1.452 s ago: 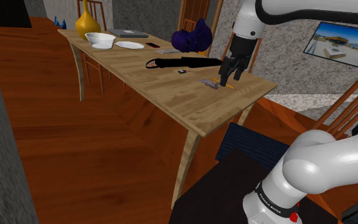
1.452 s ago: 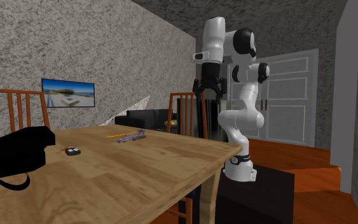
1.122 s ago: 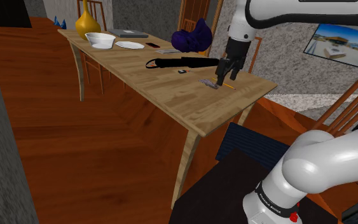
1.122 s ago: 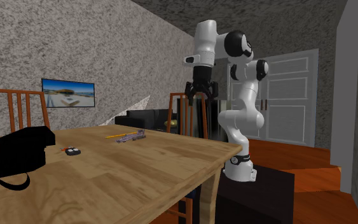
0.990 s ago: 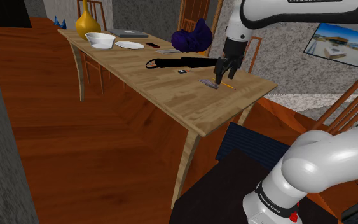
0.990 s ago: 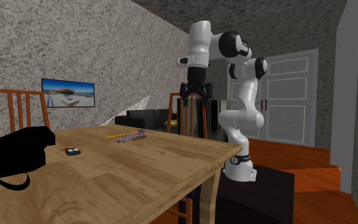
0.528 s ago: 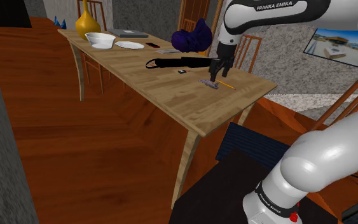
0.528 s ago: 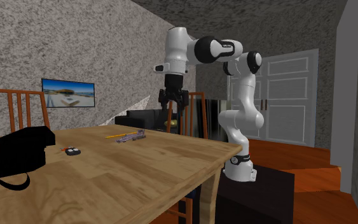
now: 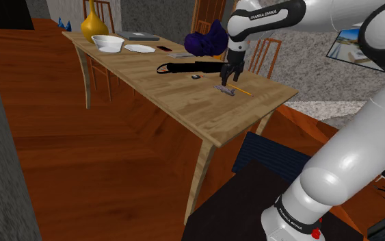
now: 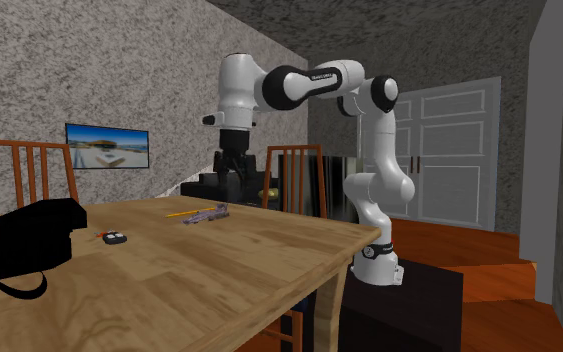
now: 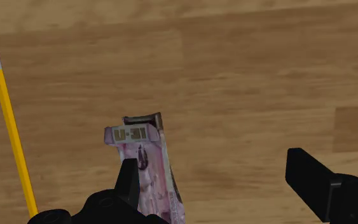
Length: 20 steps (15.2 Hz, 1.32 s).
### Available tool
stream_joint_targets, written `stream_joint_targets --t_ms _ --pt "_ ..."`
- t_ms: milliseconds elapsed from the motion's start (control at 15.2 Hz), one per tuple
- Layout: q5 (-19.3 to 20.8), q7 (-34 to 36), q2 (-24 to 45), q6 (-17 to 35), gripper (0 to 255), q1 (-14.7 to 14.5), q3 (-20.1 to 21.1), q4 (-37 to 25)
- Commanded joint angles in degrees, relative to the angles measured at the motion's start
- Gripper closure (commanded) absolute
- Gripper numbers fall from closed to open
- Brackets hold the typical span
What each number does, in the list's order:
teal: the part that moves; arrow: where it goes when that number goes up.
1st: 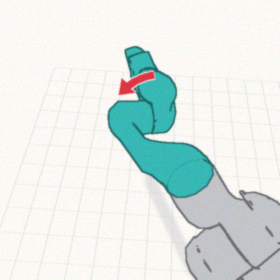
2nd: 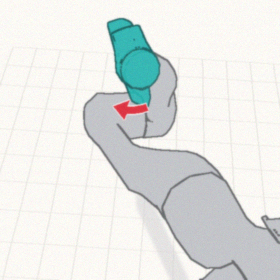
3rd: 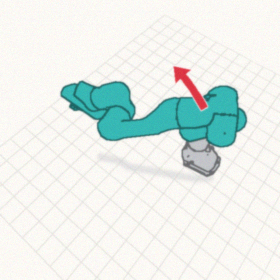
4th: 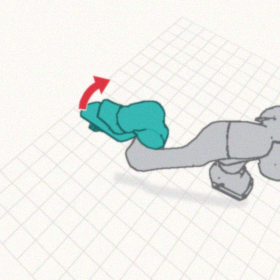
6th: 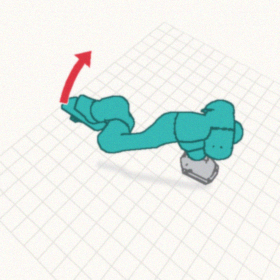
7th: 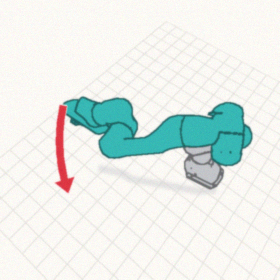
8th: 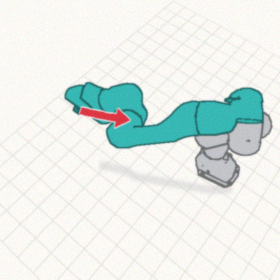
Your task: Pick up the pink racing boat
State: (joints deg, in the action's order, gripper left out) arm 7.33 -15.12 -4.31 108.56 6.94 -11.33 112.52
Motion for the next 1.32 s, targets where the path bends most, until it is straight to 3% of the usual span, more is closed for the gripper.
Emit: stream_joint_targets --t_ms 0,264,858,924,1254 --pt "-0.7 -1.9 4.5 0.1 0 0.7 -0.9 -4.3" --pt "-2.1 -4.6 11.6 0.1 0 2.0 -1.9 -11.1" --pt "-2.1 -4.2 12.8 5.6 0 2.1 -1.9 -6.7" --pt "-2.1 -4.3 12.8 5.7 255 2.1 -1.9 -6.7" --pt "-2.1 -4.2 12.7 5.7 255 2.1 -1.9 -6.6"
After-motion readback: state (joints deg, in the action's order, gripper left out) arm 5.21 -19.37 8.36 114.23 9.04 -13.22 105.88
